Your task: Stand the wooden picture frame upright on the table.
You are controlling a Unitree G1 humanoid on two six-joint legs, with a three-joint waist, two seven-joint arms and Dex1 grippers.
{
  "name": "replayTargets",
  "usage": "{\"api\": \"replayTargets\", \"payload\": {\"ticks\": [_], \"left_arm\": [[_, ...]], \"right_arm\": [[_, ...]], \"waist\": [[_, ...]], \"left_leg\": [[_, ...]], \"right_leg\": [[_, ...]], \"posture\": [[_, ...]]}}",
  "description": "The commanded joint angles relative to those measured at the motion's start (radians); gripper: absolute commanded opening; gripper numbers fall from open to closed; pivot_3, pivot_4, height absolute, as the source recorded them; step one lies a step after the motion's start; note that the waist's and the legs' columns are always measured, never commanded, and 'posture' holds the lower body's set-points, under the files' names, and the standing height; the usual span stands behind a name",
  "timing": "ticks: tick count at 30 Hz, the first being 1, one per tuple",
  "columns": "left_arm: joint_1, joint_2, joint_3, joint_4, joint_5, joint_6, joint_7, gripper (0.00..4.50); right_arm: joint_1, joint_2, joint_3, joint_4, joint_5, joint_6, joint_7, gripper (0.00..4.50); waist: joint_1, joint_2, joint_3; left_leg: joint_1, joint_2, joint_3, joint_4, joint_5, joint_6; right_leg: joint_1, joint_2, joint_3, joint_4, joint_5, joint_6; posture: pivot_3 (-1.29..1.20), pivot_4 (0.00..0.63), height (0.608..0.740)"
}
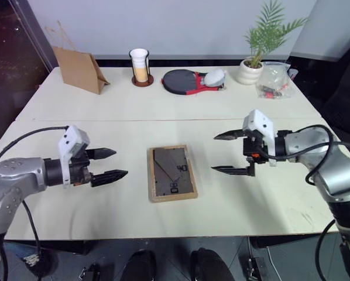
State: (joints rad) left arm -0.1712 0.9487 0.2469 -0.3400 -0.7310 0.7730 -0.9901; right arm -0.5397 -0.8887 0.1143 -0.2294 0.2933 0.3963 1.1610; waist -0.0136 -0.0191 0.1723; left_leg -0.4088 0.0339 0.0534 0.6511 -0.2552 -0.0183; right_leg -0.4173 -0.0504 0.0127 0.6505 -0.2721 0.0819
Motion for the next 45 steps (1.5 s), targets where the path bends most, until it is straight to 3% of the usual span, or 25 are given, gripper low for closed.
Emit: {"api": "replayTargets", "payload": {"ticks": [1, 15, 28, 30, 32, 38, 45], "left_arm": [[0.002, -0.008, -0.007, -0.044, 0.000, -0.032, -0.017, 4.50], [-0.017, -0.039, -0.110, -0.061, 0.049, -0.051, -0.015, 4.50], [-0.035, -0.080, -0.126, 0.020, 0.127, -0.126, -0.019, 4.50], [-0.040, -0.080, -0.129, 0.035, 0.144, -0.142, -0.020, 3.95], [-0.051, -0.088, -0.135, 0.043, 0.147, -0.143, -0.016, 3.14], [-0.048, -0.113, -0.180, 0.062, 0.209, -0.177, 0.021, 0.15], [-0.077, -0.218, -0.292, 0.125, 0.311, -0.202, 0.096, 0.06]], "right_arm": [[0.014, -0.038, -0.036, -0.028, 0.006, -0.007, 0.021, 4.44], [0.094, -0.068, -0.116, -0.094, 0.080, 0.116, -0.002, 4.44], [0.078, -0.004, -0.057, -0.076, 0.030, 0.126, -0.093, 4.44], [0.074, 0.005, -0.042, -0.073, 0.014, 0.131, -0.109, 3.92], [0.063, 0.020, -0.032, -0.049, -0.006, 0.131, -0.136, 3.09], [0.072, 0.077, 0.012, -0.022, -0.044, 0.145, -0.192, 0.07], [0.076, 0.192, 0.124, 0.035, -0.123, 0.183, -0.275, 0.02]], "waist": [[0.001, 0.000, 0.000], [0.001, 0.000, 0.000], [0.001, 0.000, 0.000], [0.001, 0.000, 0.000], [0.001, 0.000, 0.000], [0.002, 0.000, 0.000], [0.001, -0.001, -0.001]], "left_leg": [[0.000, 0.000, 0.000, 0.000, 0.000, 0.000], [0.000, 0.000, 0.000, 0.001, 0.000, 0.000], [0.000, 0.000, 0.000, 0.001, 0.000, 0.000], [0.000, 0.000, 0.000, 0.001, 0.000, 0.000], [0.000, 0.000, 0.000, 0.001, 0.000, 0.000], [0.000, 0.000, 0.000, 0.001, 0.000, 0.000], [0.000, 0.000, 0.000, 0.002, 0.000, 0.000]], "right_leg": [[0.000, 0.000, 0.000, 0.000, 0.000, 0.000], [0.000, 0.000, 0.000, 0.000, 0.000, 0.000], [0.000, 0.000, 0.001, 0.000, 0.000, 0.000], [0.000, 0.001, 0.000, 0.000, 0.000, 0.000], [0.000, 0.001, 0.000, 0.001, 0.000, 0.000], [0.000, 0.001, 0.000, 0.001, 0.000, 0.000], [0.001, 0.001, 0.001, 0.002, 0.000, 0.000]], "posture": [[0.00, 0.150, 0.740], [0.00, 0.150, 0.740], [0.00, 0.150, 0.740], [0.00, 0.150, 0.740], [0.00, 0.150, 0.740], [0.00, 0.150, 0.740], [0.00, 0.150, 0.740]]}}
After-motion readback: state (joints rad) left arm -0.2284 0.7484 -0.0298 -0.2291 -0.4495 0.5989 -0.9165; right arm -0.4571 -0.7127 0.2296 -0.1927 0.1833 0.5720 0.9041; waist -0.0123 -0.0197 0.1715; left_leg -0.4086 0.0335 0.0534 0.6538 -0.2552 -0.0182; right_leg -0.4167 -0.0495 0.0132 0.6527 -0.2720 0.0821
